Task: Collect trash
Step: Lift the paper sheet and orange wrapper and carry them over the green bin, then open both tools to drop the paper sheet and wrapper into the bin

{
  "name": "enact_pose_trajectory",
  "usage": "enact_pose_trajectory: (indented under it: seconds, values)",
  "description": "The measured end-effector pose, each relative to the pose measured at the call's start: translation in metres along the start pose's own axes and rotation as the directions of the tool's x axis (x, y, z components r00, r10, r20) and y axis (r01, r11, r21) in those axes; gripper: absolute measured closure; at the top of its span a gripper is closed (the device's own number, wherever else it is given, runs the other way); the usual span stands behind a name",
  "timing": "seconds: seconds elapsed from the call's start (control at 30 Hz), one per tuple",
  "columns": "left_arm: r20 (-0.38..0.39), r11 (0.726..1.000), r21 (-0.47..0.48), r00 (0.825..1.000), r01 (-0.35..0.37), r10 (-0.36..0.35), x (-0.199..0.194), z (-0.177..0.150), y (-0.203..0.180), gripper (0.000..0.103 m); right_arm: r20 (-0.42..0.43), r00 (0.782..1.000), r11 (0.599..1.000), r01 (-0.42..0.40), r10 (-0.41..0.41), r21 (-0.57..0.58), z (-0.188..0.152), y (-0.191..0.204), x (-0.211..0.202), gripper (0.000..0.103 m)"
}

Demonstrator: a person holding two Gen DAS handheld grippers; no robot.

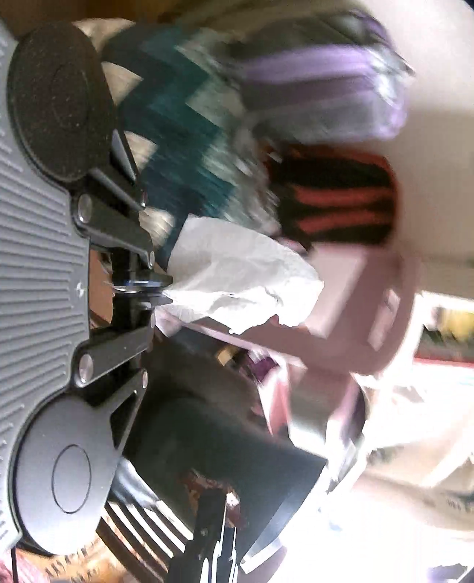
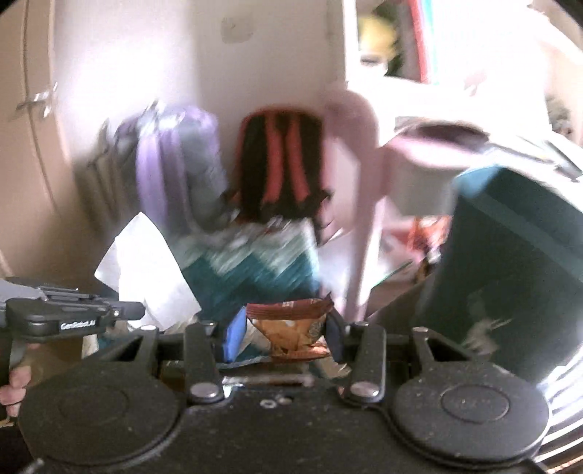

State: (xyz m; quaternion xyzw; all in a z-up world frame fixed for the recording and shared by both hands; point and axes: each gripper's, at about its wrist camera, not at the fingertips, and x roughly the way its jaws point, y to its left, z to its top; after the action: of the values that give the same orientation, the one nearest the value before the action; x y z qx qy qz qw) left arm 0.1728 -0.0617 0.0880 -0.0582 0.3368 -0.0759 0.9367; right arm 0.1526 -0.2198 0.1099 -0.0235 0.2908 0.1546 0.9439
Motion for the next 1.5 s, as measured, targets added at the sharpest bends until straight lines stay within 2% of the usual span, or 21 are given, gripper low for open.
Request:
enact_pose_trajectory:
  seconds: [0.17, 0.27, 0.33, 0.43, 0.57, 0.77, 0.87, 1.1, 1.3, 1.5]
  values:
    - [0.058, 0.992, 0.1, 0.995, 0.075, -0.081, -0.011, 0.055, -0.063, 0.101, 0.084, 0.992, 0.995, 0.095, -0.097, 0.025, 0.027, -0.047, -0.041, 0.059]
    - [0.098, 0.977, 0.196, 0.99, 0.082, -0.103, -0.012, 0.084, -0.107, 0.101, 0.107, 0.984, 0.989, 0.14, -0.144, 0.044, 0.039, -0.071, -0.053, 0.059]
    - [0.097, 0.968, 0.225, 0.986, 0.109, -0.133, -0.01, 0.096, -0.131, 0.101, 0.112, 0.978, 0.984, 0.17, -0.175, 0.059, 0.046, -0.09, -0.058, 0.059]
    - [0.091, 0.953, 0.271, 0.982, 0.138, -0.168, -0.004, 0.118, -0.167, 0.101, 0.097, 0.971, 0.975, 0.212, -0.218, 0.071, 0.05, -0.115, -0.057, 0.059]
    - [0.089, 0.924, 0.358, 0.98, 0.137, -0.18, 0.014, 0.138, -0.213, 0.101, 0.044, 0.965, 0.962, 0.255, -0.26, 0.094, 0.051, -0.142, -0.044, 0.059]
    - [0.01, 0.898, 0.405, 0.982, 0.171, -0.191, 0.059, 0.154, -0.261, 0.101, -0.014, 0.956, 0.952, 0.294, -0.294, 0.082, 0.046, -0.165, -0.018, 0.059]
    - [-0.053, 0.895, 0.398, 0.979, 0.2, -0.196, 0.088, 0.155, -0.279, 0.101, -0.035, 0.955, 0.951, 0.297, -0.295, 0.086, 0.041, -0.174, -0.007, 0.059]
    - [-0.156, 0.889, 0.406, 0.975, 0.212, -0.161, 0.14, 0.148, -0.298, 0.1, -0.079, 0.953, 0.949, 0.299, -0.292, 0.103, 0.03, -0.186, 0.003, 0.059]
    - [-0.218, 0.885, 0.422, 0.97, 0.197, -0.112, 0.168, 0.141, -0.305, 0.1, -0.119, 0.949, 0.946, 0.305, -0.292, 0.109, 0.023, -0.196, 0.015, 0.057]
    - [-0.264, 0.897, 0.405, 0.962, 0.178, -0.072, 0.185, 0.133, -0.305, 0.096, -0.128, 0.946, 0.944, 0.311, -0.297, 0.109, 0.023, -0.195, 0.019, 0.055]
